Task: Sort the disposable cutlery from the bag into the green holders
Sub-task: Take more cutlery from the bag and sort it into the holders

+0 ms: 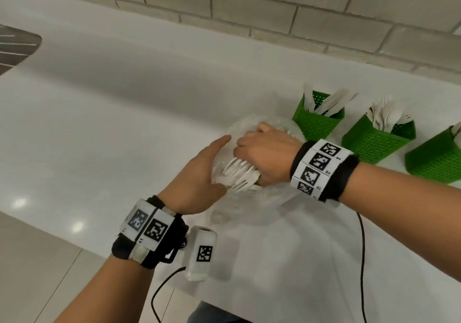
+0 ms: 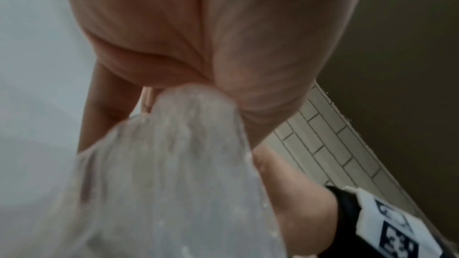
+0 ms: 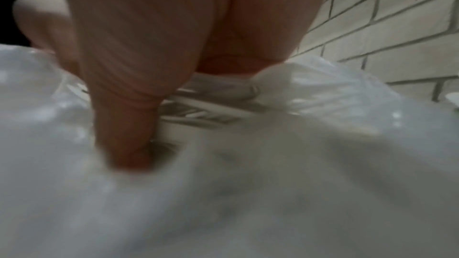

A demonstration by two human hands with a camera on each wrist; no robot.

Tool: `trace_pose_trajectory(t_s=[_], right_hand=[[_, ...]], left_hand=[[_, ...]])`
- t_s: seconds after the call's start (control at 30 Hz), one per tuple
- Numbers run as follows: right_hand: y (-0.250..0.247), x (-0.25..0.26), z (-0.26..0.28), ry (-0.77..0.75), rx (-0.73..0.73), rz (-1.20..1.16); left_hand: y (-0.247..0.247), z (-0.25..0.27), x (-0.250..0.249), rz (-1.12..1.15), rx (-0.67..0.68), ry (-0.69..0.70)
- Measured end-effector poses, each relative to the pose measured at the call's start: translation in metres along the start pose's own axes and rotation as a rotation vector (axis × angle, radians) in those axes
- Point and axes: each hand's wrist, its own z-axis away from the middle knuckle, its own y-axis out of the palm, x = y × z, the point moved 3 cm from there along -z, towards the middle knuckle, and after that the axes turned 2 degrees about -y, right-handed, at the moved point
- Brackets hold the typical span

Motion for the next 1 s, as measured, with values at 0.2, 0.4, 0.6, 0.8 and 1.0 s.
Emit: trace_pose_trajectory(t_s=[0.2, 0.4, 0.6, 0.8, 1.0], right_hand=[[-0.007, -0.019, 0.003, 0.091, -0.032, -0.237], [-0.019, -0.022, 0.003, 0.061, -0.064, -0.122], [-0.002, -0.022, 0.003, 0.058, -0.069, -0.355], [-0.037, -0.051, 0.039, 0.162, -0.367, -0.869], [-0.059, -0.071, 0.058, 0.219, -0.599, -1.111]], left_hand=[[-0.007, 0.003, 0.007, 0.001, 0.018, -0.028], [-0.01, 0.002, 0.01, -0.029, 0.032, -0.047], [-0.019, 0.002, 0.009, -0.067, 0.048, -0.033], [-0.032, 0.005, 0.009, -0.059, 0.075, -0.01], [-0.041, 0.003, 0.0, -0.032, 0.017, 0.009]])
